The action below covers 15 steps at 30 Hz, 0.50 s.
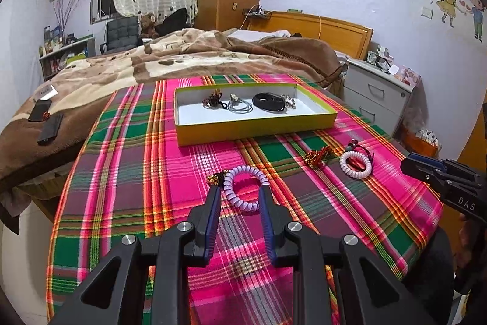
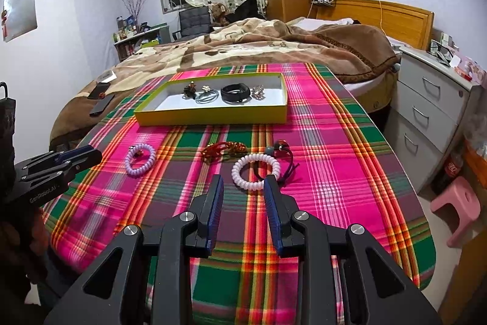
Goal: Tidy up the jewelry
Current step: 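Grasp the lavender coil bracelet with the left tool while the right tool grasps the teal-bead earring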
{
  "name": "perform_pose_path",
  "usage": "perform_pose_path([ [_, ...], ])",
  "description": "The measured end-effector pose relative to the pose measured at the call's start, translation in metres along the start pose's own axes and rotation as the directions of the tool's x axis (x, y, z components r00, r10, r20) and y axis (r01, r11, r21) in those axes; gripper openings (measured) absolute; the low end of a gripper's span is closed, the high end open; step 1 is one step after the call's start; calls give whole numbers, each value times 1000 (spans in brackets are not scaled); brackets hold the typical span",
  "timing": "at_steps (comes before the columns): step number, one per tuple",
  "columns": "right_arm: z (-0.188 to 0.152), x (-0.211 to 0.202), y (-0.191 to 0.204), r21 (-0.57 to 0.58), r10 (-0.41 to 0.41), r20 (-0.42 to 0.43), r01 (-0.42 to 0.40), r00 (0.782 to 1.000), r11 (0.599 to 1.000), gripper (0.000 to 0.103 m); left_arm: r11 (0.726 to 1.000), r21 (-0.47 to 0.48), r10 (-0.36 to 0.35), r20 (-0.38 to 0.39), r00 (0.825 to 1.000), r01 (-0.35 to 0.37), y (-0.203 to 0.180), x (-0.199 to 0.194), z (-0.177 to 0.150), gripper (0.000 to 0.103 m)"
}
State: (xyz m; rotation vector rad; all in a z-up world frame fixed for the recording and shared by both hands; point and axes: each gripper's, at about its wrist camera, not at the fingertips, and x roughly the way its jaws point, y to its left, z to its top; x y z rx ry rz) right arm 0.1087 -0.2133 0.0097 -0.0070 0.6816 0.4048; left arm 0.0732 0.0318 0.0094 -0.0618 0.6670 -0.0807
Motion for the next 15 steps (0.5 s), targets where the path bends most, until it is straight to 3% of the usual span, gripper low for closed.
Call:
perform_pose_path([
  [15, 17, 51, -43, 71, -40, -71, 45, 997, 996, 28, 998, -53, 9, -127, 992, -15, 8, 54, 6, 25],
])
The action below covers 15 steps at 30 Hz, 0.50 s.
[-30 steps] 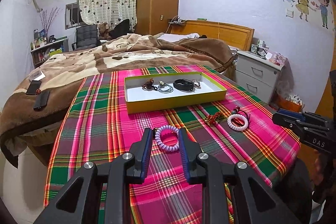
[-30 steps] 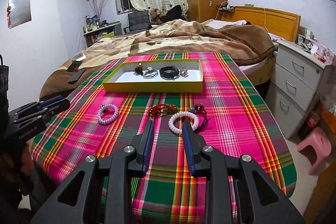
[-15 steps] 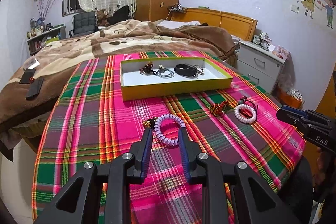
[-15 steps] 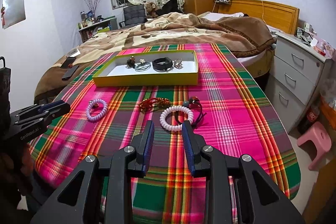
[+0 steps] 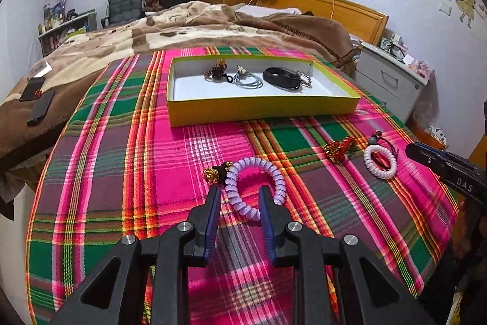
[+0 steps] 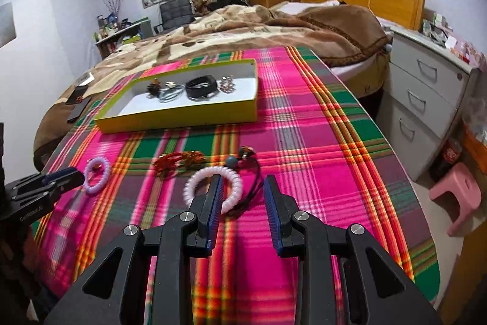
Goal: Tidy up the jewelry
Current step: 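Grasp the lavender coil bracelet with the left tool while the right tool grasps the teal-bead earring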
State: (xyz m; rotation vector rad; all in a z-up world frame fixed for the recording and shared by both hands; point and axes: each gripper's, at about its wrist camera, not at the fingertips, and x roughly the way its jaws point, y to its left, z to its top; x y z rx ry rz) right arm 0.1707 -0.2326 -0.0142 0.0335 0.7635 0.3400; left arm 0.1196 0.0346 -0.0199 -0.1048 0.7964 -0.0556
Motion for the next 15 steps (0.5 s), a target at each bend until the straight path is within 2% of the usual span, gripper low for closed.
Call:
perform_pose_path([
  [10, 12, 34, -14, 9, -14, -87, 15, 996, 1000, 28, 1000, -8, -5, -42, 999, 4, -1, 15, 6, 25],
  [15, 13, 42, -9, -25, -8, -119, 5, 993, 1000, 17, 1000, -12, -2, -69, 998, 1, -1, 22, 7, 25],
])
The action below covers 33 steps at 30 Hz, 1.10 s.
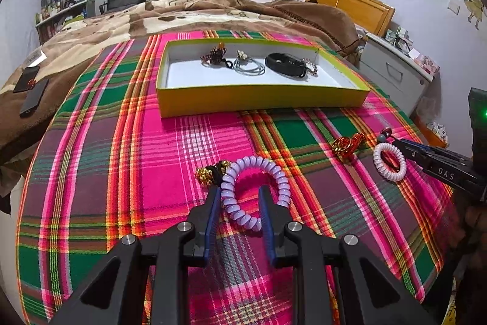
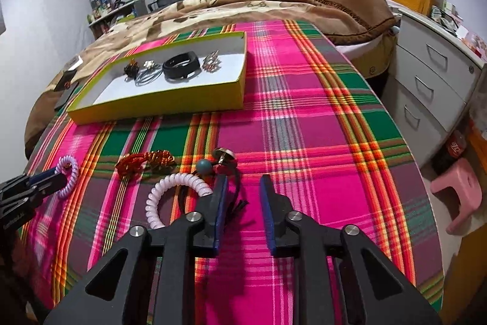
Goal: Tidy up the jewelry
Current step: 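Grasp the lavender coil bracelet with the left tool while the right tool grasps the teal-bead earring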
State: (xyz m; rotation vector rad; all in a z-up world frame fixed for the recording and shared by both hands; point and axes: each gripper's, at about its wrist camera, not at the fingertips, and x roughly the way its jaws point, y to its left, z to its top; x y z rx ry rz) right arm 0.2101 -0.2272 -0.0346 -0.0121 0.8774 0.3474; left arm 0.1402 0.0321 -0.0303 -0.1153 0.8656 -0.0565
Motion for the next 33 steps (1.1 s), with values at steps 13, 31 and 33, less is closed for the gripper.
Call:
perform_pose_path([
  [13, -2, -11, 5, -26, -36, 28, 37, 999, 999, 2, 999, 40, 17, -1, 1000, -17, -7, 0, -1, 10],
  [31, 3, -57, 10, -25, -53, 139, 57, 989, 998, 2, 996, 73, -50, 98, 994, 42, -20, -42, -4, 9],
  [33, 4, -61, 11, -30, -56, 149, 61, 987, 998, 2, 996, 75, -53, 106, 993, 45, -21, -46, -3, 9],
])
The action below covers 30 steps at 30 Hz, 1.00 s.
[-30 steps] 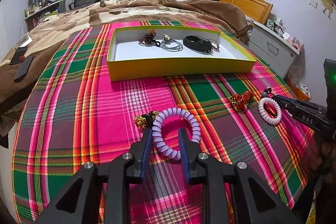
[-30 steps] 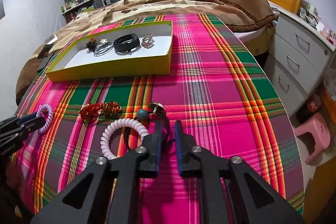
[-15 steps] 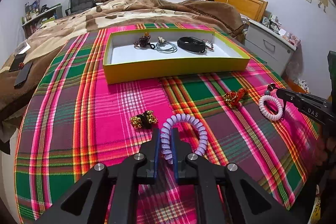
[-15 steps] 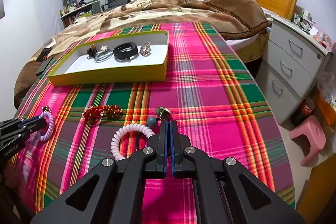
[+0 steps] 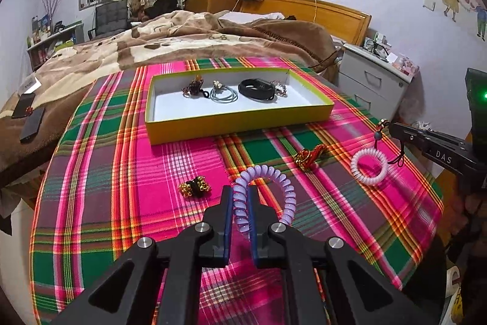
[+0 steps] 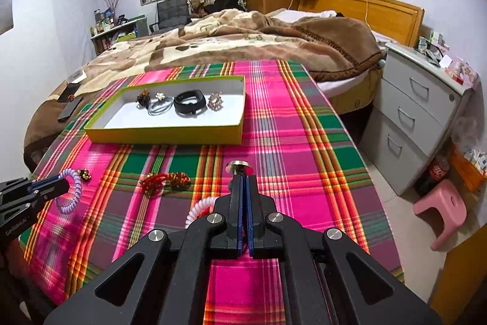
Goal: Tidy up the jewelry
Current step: 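Grasp the lavender coil bracelet with the left tool while the right tool grasps the teal-bead earring, then carry both held items into the yellow box and open both tools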
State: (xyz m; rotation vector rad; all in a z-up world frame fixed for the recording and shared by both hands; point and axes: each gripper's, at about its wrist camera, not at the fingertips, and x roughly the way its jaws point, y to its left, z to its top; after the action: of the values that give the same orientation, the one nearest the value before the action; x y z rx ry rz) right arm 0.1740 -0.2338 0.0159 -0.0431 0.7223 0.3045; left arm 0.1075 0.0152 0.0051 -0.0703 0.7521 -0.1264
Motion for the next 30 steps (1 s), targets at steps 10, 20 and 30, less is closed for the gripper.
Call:
perform_pose_path([
  [10, 9, -20, 6, -8, 5, 48, -5, 999, 1000, 2, 1000, 15, -13, 36, 999, 12, -4, -17, 4, 9],
  [20, 21, -25, 21, -26, 40, 82, -38, 996, 999, 2, 1000, 26, -10, 76, 997, 9, -3, -24, 23, 9],
  [30, 43, -5, 34, -50, 83, 84, -79, 993, 996, 2, 999, 17, 28, 86, 996, -30, 16, -7, 52, 9],
])
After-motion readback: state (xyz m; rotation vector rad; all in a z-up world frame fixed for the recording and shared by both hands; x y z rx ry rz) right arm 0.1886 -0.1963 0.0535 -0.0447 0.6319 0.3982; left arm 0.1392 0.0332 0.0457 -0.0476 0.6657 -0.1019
